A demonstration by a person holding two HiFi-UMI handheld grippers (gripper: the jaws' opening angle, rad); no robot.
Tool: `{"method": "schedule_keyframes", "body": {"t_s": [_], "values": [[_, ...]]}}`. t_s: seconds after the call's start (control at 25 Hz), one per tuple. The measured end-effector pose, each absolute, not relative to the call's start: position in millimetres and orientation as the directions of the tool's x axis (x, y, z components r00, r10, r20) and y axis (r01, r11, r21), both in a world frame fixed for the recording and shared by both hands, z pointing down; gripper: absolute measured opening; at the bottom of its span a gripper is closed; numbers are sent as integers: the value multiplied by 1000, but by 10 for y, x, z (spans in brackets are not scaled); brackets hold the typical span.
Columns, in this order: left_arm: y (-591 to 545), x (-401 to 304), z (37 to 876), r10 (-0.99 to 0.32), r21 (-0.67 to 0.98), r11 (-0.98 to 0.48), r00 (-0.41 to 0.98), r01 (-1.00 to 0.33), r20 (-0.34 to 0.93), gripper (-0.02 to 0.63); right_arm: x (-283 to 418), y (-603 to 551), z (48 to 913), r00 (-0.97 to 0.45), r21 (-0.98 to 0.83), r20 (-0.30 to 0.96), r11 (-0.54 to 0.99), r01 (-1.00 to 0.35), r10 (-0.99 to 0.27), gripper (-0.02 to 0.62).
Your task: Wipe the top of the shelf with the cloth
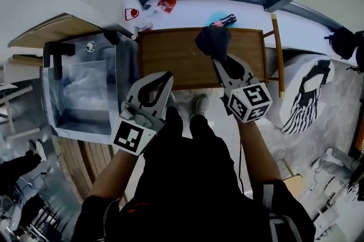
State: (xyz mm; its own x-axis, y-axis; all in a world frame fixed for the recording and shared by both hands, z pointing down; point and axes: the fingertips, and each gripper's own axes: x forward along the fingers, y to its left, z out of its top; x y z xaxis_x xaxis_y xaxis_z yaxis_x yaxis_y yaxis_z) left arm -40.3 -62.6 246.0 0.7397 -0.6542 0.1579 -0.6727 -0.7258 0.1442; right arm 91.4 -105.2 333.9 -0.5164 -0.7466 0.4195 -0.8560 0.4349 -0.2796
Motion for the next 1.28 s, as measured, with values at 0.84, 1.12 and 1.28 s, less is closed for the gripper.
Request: {"method": "schedule_keyframes", "body": {"t_s": [0.84,1.12,1.28], "values": [[-606,-1007,1877,-686,65,-719,721,-692,93,20,387,-680,2312,-586,-190,321,556,-810,-744,83],[-635,-1029,1671,-679,35,-730,731,-682,67,20,295,-598,2039,-610,-169,281,588,-791,-741,84],[-663,-1043,1597,-680,31,-731,731,-682,54,20,245,-580,1939,-618,-150,273,602,-784,-737,84]]}}
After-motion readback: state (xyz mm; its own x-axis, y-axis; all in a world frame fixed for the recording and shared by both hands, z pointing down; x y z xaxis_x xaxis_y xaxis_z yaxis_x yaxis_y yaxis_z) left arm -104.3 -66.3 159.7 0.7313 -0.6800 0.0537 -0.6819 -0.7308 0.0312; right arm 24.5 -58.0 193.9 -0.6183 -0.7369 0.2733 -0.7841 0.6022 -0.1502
